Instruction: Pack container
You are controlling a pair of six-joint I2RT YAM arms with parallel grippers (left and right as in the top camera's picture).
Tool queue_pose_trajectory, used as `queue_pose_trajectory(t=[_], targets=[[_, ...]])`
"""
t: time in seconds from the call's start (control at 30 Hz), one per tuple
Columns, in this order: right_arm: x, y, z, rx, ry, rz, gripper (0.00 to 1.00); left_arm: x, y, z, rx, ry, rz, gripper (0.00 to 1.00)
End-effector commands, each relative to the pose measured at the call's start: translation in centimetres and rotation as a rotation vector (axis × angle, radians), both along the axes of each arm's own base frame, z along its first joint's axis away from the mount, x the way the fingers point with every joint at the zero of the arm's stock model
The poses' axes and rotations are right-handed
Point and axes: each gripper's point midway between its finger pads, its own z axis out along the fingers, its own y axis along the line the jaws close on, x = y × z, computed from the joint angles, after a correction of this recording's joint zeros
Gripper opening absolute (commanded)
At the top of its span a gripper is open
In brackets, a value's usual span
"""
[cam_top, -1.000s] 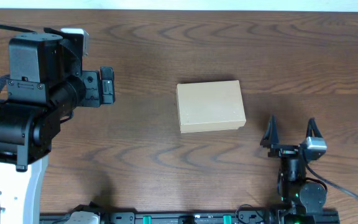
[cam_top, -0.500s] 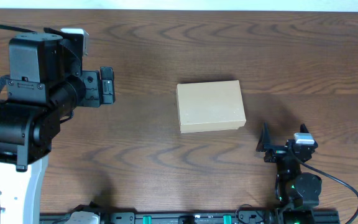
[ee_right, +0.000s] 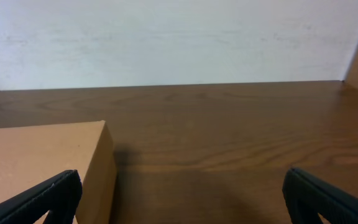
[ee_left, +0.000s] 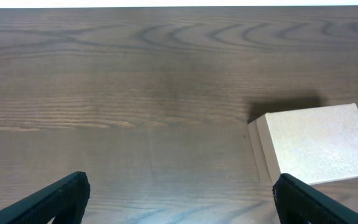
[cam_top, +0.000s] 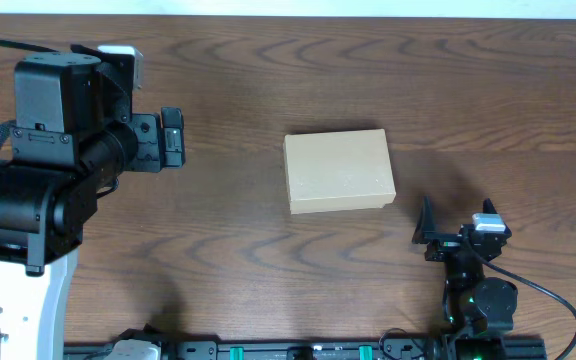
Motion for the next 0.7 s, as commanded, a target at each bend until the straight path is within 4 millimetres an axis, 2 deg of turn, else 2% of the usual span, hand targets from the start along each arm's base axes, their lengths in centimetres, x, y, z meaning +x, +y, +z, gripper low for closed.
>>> queue_pose_trajectory(t=[0.0, 0.5, 0.6, 0.67], targets=[[0.0, -0.1, -0.1, -0.013, 0.003, -0.003, 0.99, -0.2, 0.2, 0.3, 0.006, -0.01, 0.008, 0.95], [0.0, -0.1, -0.1, -0.013, 0.003, -0.003, 0.99, -0.3, 0.2, 0.3, 0.003, -0.005, 0.006, 0.95], [0.0, -0.1, -0.1, -0.013, 0.003, -0.003, 0.99, 0.3, 0.1, 2.0, -0.009, -0.09, 0.006, 0.95], [0.0, -0.1, -0.1, -0.013, 0.003, -0.003, 0.99, 0.9, 0.0, 5.2, -0.012, -0.246, -0.014, 0.95]])
